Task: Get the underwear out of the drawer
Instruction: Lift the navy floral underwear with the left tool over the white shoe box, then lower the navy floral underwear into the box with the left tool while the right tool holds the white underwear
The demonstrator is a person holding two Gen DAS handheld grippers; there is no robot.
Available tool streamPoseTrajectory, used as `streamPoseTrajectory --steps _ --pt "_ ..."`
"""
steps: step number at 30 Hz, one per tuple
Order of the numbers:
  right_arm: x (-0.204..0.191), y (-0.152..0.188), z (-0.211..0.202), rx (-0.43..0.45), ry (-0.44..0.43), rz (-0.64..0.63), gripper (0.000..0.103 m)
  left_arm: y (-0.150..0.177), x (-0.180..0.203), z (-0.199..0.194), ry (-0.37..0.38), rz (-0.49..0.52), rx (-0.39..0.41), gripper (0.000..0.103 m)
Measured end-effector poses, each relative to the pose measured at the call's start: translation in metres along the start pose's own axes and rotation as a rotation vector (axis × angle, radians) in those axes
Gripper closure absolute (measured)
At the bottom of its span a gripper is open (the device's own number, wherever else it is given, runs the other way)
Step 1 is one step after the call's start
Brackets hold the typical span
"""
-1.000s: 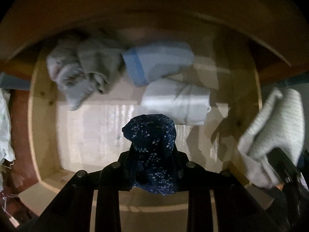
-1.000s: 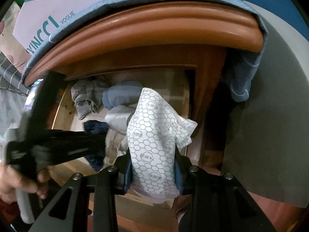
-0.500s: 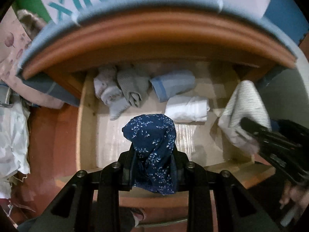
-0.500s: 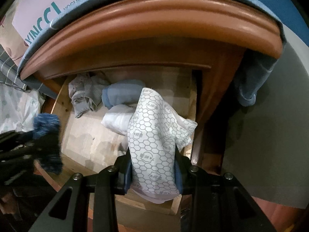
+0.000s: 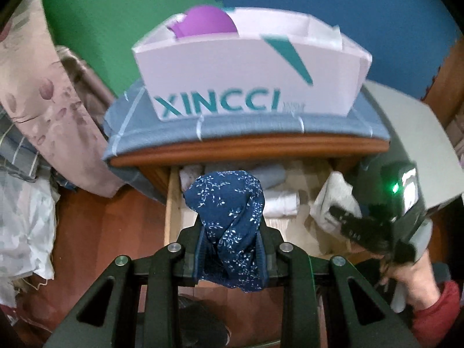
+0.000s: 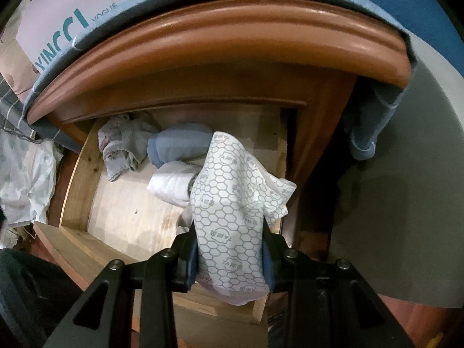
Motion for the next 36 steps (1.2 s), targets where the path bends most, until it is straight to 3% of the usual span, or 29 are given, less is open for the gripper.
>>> streamPoseTrajectory --steps 7,12,17,26,36 --pt "0.002 0.002 0.001 0.0 0.017 0.02 0.068 -0.032 -0.028 -0.047 0.022 -0.031 0.085 0.077" --pt "0.001 0.0 -0.001 0.018 0.014 0.03 0.068 -0.078 -0.047 -0.083 0.041 -0.058 0.174 0.077" --pt "-0.001 0.002 -0.003 0.025 0.008 0.031 0.068 -0.127 -0.054 -0.098 -0.016 -0.057 0.248 0.077" --pt "0.004 0.001 -0.008 0.034 -0.026 0.061 0.068 -0.185 -0.045 -0.055 -0.06 -0.047 0.235 0.077" --pt "0.01 0.001 -0.017 0.049 -0.015 0.079 0.068 -0.202 -0.048 0.013 -0.073 -0.086 0.159 0.077"
Point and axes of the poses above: each gripper's, at about its wrist camera, not at the fingertips, and z roughly the way its jaws point, x to its right, y to its underside, the point moved 3 cm from there along z, roughly the way its jaws point, and after that the axes turned 7 degrees about -y, right-handed, at the moved point
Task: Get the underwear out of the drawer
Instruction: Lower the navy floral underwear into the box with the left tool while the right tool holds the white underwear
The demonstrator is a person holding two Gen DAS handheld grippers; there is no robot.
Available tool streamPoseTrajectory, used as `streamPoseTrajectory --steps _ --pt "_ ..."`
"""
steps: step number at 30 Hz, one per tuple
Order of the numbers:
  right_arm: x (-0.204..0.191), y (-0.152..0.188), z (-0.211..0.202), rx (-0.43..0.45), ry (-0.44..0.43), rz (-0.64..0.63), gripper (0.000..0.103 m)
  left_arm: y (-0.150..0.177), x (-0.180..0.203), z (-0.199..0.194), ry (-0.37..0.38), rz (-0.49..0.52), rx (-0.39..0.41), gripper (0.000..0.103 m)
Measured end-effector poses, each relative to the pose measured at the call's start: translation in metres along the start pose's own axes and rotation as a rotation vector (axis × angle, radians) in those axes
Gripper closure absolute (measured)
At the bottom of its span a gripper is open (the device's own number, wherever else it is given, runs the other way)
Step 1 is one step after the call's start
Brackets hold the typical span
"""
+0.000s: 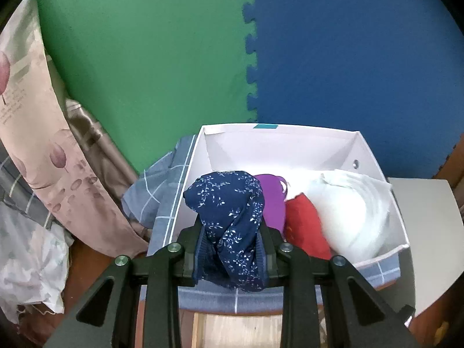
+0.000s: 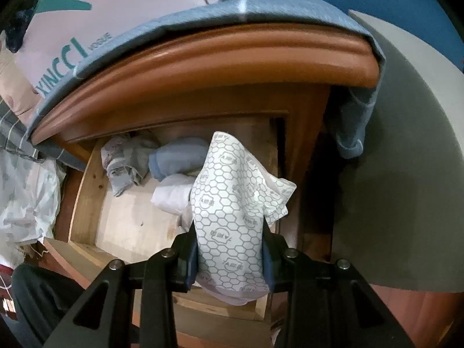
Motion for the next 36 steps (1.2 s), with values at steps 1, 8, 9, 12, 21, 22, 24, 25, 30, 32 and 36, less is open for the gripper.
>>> streamPoseTrajectory --steps 1,8,9,12,21,22,24,25,30,32,36 --pt "0.0 -0.001 0.001 0.001 -0.005 0.006 0.068 -0.001 -0.001 0.004 0.002 -0.004 -0.005 0.077" --pt "-0.002 -0.001 0.006 -0.014 -0.013 0.008 0.068 -0.017 0.005 0.04 -0.019 0.004 -0.015 0.076" --pt "-0.002 -0.001 0.006 -0.017 -0.016 0.008 0.068 -0.018 0.005 0.044 -0.025 0.005 -0.017 0.075" --pt "0.0 -0.002 0.007 -0.02 -0.025 0.019 0.068 -0.022 0.003 0.058 -0.032 -0.01 -0.036 0.073" --pt "0.0 -0.003 0.005 -0.02 -0.033 0.029 0.068 -0.021 0.005 0.074 -0.032 0.01 -0.024 0.046" --pt "0.0 -0.003 0.005 -0.02 -0.03 0.03 0.068 -0.021 0.005 0.075 -0.031 0.004 -0.03 0.044" --pt "0.0 -0.003 0.004 -0.018 -0.029 0.031 0.068 -0.022 0.004 0.075 -0.023 -0.016 -0.032 0.04" --pt "0.0 -0.003 0.004 -0.016 -0.026 0.03 0.068 -0.022 0.005 0.075 -0.013 -0.02 -0.03 0.039" --pt "0.0 -0.001 0.002 -0.017 -0.013 0.028 0.068 -0.016 0.013 0.077 0.002 0.025 -0.05 0.015" --pt "0.0 -0.001 0.002 -0.016 -0.011 0.026 0.068 -0.013 0.016 0.077 -0.011 0.042 -0.05 0.013" --pt "-0.001 -0.001 0.002 -0.015 -0.005 0.019 0.068 -0.01 0.018 0.072 -0.028 0.056 -0.041 0.011"
Point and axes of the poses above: each gripper's, at about its wrist camera, not at the fingertips, and z roughly the way its jaws point, x to its right, y to its underside, the point moved 3 cm from there along z, roughly the way its jaws point, and after that the axes turned 7 degrees about -y, right-handed, at the moved point
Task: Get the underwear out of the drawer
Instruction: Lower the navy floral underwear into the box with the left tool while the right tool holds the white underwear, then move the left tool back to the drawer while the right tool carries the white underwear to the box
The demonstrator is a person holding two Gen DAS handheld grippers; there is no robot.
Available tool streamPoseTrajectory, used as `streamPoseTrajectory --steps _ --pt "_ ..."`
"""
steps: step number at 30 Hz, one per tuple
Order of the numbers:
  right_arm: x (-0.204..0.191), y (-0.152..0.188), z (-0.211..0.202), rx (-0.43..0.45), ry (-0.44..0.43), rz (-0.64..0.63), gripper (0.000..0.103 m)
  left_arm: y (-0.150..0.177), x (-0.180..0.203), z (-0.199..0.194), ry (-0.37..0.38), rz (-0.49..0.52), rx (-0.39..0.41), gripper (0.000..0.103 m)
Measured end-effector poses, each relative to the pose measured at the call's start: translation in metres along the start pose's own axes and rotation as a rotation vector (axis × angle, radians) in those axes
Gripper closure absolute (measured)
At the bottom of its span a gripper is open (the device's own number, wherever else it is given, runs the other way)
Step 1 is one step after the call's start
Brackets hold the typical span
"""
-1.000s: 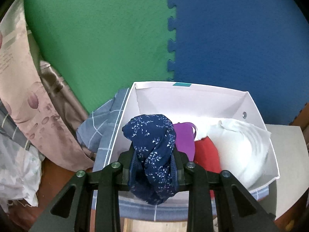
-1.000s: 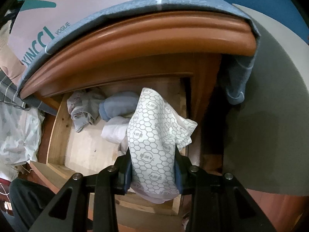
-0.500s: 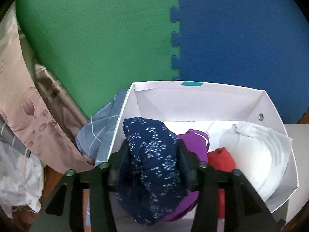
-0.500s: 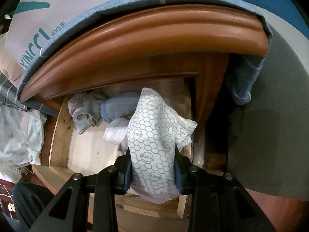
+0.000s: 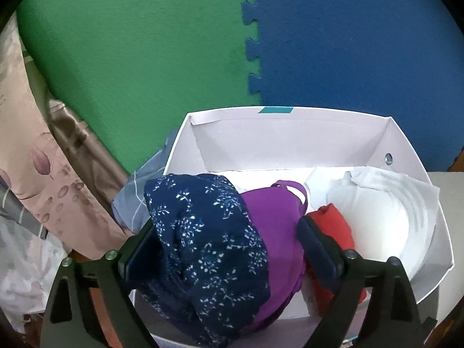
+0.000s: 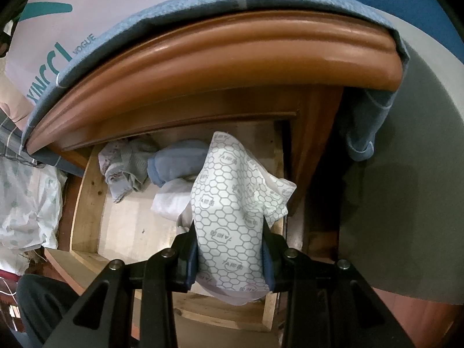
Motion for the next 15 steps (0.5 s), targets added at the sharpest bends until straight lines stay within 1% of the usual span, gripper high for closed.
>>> streamPoseTrajectory --steps 5,8,12,15 --pt "-0.001 0.001 0.002 -0.004 0.016 -0.005 0.068 0.001 0.001 -0.013 -0.024 0.022 0.018 0.008" --pt "-0.002 0.001 0.003 -0.005 0.02 -0.006 0.068 -0.001 0.0 -0.024 -0.009 0.023 0.033 0.002" --pt "-0.001 0.001 0.004 -0.004 0.023 -0.007 0.068 -0.003 -0.004 -0.038 0.004 0.011 0.047 0.001" --pt "-0.002 0.0 0.002 0.005 0.025 -0.009 0.068 -0.001 -0.011 -0.049 0.03 -0.02 0.031 0.001"
Point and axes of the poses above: each gripper's, at about its wrist camera, not at the fingertips, and z roughly the way its jaws point, x to its right, y to its underside, the point moved 3 cm from there along z, roughly the way its jaws point, and after that the axes turned 7 degrees about -y, right-handed, at the moved point
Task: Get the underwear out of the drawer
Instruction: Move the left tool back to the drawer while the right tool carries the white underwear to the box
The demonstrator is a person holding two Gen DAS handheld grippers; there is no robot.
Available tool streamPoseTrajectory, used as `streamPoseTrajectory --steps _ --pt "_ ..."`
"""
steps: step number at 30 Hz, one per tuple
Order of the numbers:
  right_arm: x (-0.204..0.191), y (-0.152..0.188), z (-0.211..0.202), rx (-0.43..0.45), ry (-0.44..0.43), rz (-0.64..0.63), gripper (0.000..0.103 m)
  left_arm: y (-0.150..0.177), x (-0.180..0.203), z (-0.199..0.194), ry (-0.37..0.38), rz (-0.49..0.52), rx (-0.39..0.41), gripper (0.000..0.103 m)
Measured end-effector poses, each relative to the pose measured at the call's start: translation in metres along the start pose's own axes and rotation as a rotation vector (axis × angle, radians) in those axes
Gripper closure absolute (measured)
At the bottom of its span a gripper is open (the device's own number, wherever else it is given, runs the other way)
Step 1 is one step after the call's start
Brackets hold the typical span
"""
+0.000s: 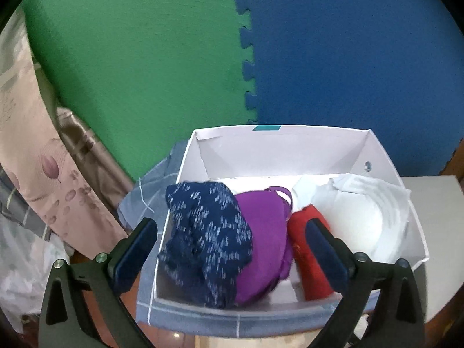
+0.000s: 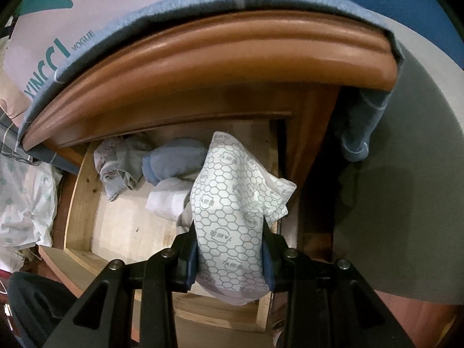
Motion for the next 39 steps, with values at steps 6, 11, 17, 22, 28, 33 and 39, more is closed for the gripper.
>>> streamPoseTrajectory --steps 6,11,17,22,28,33,39 --pt "-0.008 0.002 -0.007 0.015 0.034 -0.048 0.068 0.032 -0.007 -0.036 -0.038 0.034 0.042 0.001" --pt "-0.018 0.008 -0.01 0.011 0.071 -0.096 0.068 0.078 -0.013 -0.064 -0.054 0.051 0.071 0.001" --pt "-0.025 0.014 -0.029 0.032 0.07 -0.09 0.068 0.132 -0.024 -0.082 -0.073 0.032 0.075 0.001" --pt "-0.03 0.008 -0.064 0.066 0.071 -0.098 0.068 0.164 -0.031 -0.08 -0.081 -0.007 0.049 0.001" --pt "-0.05 -0.018 -0.123 0.144 0.099 -0.166 0.068 0.193 -0.042 -0.061 -0.103 -0.042 0.019 0.001" --pt "-0.071 -0.042 -0.163 0.196 0.105 -0.218 0.068 0.214 -0.05 -0.042 -0.108 -0.067 -0.013 0.001" --pt "-0.099 -0.07 -0.192 0.233 0.085 -0.263 0.068 0.238 -0.059 -0.019 -0.114 -0.085 -0.049 0.001"
Point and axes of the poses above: each gripper's, at about its wrist camera, not at the fingertips, and z roughly the way its jaws point, x to its right, y to its underside, the point moved 3 cm from there along z, roughly the way its jaws point, and after that the axes turned 7 degrees about -y, right-handed, at the moved point
